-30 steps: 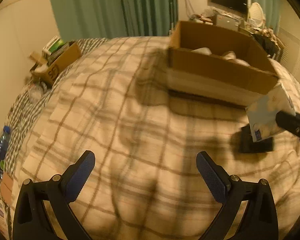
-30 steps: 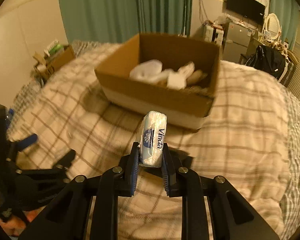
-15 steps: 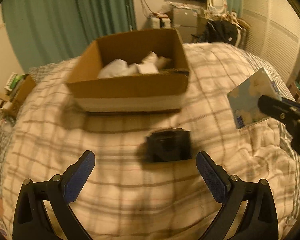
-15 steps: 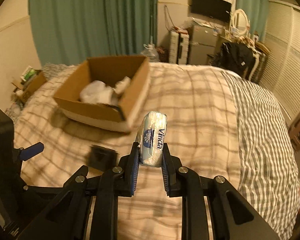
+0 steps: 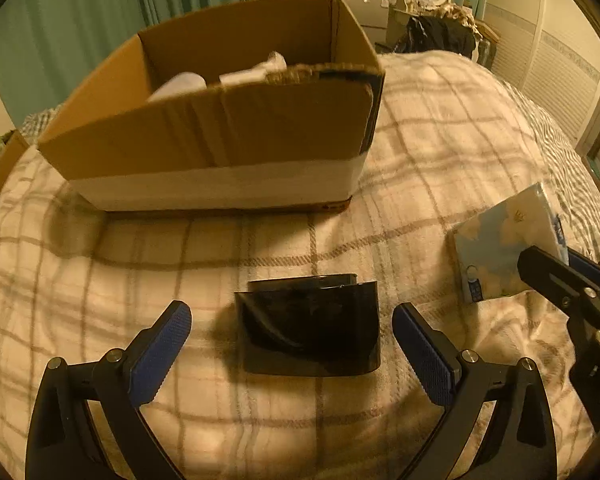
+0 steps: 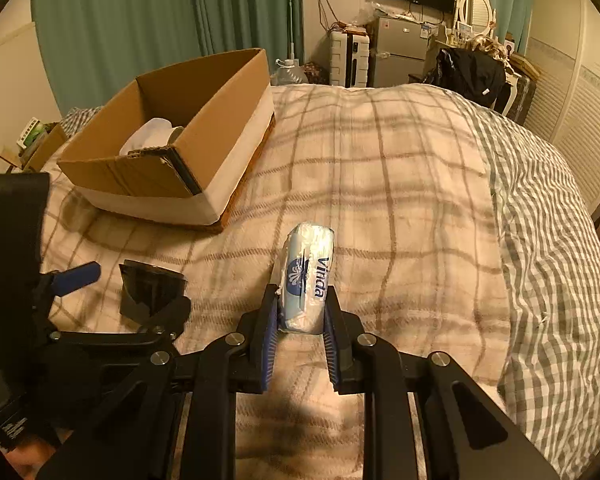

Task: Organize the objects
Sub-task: 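Grasp the black cup with the left gripper while the right gripper holds the tissue pack, then lower the black cup and tissue pack into the box and open both grippers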

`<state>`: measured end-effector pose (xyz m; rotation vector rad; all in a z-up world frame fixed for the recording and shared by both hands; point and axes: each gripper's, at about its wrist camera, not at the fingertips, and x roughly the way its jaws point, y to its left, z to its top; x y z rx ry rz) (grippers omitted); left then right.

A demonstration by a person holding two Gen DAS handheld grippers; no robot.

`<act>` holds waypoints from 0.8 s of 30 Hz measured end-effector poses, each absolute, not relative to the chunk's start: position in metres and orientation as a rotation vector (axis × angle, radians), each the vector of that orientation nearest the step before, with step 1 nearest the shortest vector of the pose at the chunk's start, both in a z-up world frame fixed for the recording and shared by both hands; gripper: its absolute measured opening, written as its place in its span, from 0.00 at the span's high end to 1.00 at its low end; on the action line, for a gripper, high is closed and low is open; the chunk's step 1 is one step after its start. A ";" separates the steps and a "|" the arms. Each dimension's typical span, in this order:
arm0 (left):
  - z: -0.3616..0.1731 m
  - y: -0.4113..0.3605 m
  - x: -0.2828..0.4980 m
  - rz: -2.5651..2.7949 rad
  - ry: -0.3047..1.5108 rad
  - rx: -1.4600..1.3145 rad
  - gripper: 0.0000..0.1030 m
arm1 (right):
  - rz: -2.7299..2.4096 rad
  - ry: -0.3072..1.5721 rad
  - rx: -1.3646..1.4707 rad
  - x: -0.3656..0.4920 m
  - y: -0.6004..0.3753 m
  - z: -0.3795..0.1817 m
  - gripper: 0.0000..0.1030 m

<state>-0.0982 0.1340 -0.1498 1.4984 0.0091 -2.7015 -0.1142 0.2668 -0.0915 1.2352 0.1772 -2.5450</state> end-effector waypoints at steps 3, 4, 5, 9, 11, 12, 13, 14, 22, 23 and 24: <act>-0.154 0.134 -0.100 -2.716 0.033 1.540 0.12 | -2.542 0.181 1.236 -0.114 0.266 -0.092 0.81; -0.155 0.134 -0.100 -2.721 0.041 1.550 0.19 | -2.541 0.183 1.237 -0.114 0.266 -0.093 0.81; -0.154 0.134 -0.099 -2.723 0.048 1.557 0.25 | -2.542 0.184 1.237 -0.114 0.266 -0.092 0.81; -0.146 0.131 -0.091 -2.730 0.067 1.550 0.25 | -2.547 0.189 1.236 -0.111 0.266 -0.088 0.81; -0.140 0.130 -0.086 -2.727 0.070 1.546 0.25 | -2.552 0.189 1.231 -0.108 0.266 -0.083 0.81; -0.134 0.128 -0.082 -2.725 0.066 1.538 0.25 | -2.554 0.188 1.227 -0.107 0.266 -0.080 0.81; -0.128 0.127 -0.080 -2.723 0.064 1.531 0.25 | -2.555 0.190 1.224 -0.105 0.264 -0.077 0.81; -0.122 0.125 -0.076 -2.720 0.066 1.523 0.25 | -2.558 0.193 1.216 -0.102 0.263 -0.071 0.81; -0.064 0.110 -0.043 -2.738 0.102 1.414 0.25 | -2.546 0.200 1.147 -0.074 0.252 -0.027 0.81; -0.054 0.107 -0.038 -2.747 0.105 1.395 0.25 | -2.541 0.175 1.129 -0.069 0.252 -0.019 0.81; -0.047 0.108 -0.037 -2.751 0.105 1.383 0.25 | -2.534 0.161 1.114 -0.066 0.252 -0.012 0.81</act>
